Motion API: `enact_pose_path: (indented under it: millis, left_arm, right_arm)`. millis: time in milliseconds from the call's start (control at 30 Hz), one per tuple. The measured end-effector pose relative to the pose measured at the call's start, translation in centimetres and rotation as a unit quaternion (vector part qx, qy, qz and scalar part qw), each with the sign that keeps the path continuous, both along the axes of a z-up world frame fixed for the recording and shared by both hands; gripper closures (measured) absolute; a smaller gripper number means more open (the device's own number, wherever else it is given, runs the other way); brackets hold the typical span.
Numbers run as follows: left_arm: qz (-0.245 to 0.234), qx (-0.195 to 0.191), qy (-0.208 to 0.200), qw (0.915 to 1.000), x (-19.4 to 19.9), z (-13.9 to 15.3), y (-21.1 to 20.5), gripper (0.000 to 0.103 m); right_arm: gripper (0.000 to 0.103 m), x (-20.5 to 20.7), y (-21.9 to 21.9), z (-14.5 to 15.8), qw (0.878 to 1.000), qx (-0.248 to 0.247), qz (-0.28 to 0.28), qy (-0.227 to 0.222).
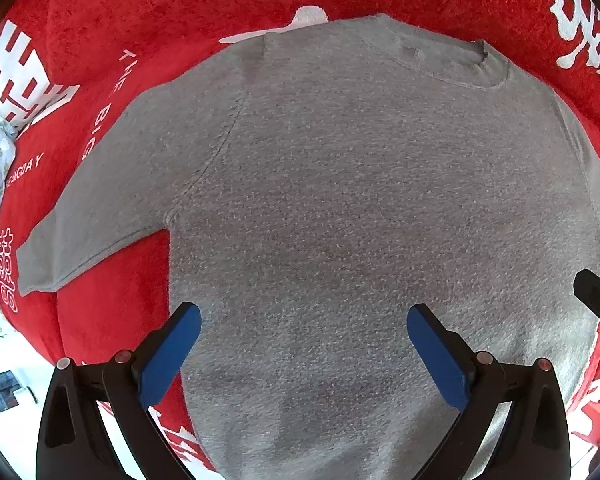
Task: Fold small clothes
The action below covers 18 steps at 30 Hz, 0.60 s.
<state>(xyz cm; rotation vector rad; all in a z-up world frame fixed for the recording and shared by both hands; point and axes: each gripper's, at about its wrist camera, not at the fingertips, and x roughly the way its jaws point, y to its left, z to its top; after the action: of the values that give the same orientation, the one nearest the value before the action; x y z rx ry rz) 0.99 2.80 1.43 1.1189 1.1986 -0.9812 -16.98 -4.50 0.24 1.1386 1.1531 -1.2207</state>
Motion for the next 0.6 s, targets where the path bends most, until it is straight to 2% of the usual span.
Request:
enact_pose_path:
  millis: [233,300,600]
  left_arm:
    - [0.000,-0.005,0.003,1.0000,0.6,0.1,0.4,0.000]
    - [0.000,-0.006,-0.008,0.9999,0.5,0.2,0.7,0.000]
    - [0.010,-0.010,-0.011,0.9998,2.4,0.3,1.1,0.000]
  right_arm:
    - [0.000,-0.2,0.5,0.0,1.000,0.000,-0.004,0.000]
    - [0.000,-0.2,0.5,0.1,1.000,0.000,-0.004,0.001]
    - [0.000,1.2,0.7,0.7,1.000,-0.005,0.012,0.002]
